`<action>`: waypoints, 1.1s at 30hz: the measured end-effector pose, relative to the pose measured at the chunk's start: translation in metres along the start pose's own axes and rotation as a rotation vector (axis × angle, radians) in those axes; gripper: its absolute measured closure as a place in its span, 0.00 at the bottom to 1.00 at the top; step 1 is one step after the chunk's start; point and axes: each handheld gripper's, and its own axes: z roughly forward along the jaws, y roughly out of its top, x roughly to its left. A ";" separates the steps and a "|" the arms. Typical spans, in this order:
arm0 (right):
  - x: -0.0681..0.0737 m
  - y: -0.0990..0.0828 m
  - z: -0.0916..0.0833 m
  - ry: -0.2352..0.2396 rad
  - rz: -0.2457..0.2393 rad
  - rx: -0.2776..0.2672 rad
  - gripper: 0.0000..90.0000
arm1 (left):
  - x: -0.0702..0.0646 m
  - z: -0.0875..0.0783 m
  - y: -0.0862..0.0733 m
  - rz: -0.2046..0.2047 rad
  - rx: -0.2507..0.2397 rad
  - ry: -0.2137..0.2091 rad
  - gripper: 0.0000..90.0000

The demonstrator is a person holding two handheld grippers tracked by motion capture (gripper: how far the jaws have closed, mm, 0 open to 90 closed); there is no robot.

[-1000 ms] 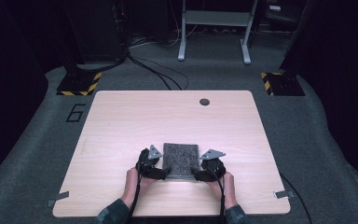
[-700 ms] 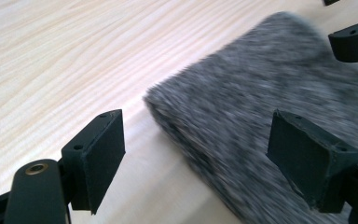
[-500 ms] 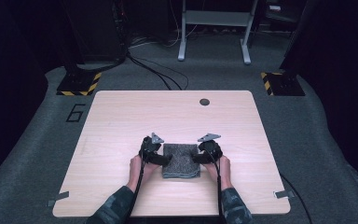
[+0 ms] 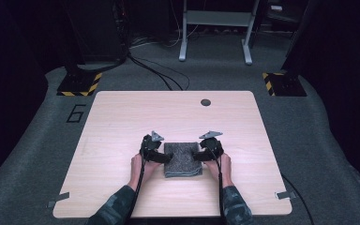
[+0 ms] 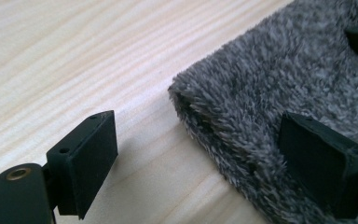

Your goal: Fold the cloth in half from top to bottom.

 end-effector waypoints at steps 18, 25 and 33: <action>-0.023 -0.047 -0.089 -0.005 0.037 -0.118 0.17 | 0.015 -0.074 -0.025 -0.012 -0.110 0.042 0.11; -0.046 -0.087 -0.112 -0.064 0.093 -0.110 0.17 | 0.030 -0.098 -0.062 -0.037 -0.102 0.099 0.11; -0.074 -0.121 -0.119 -0.136 0.183 -0.095 0.16 | 0.059 -0.107 -0.110 -0.147 -0.064 0.175 0.10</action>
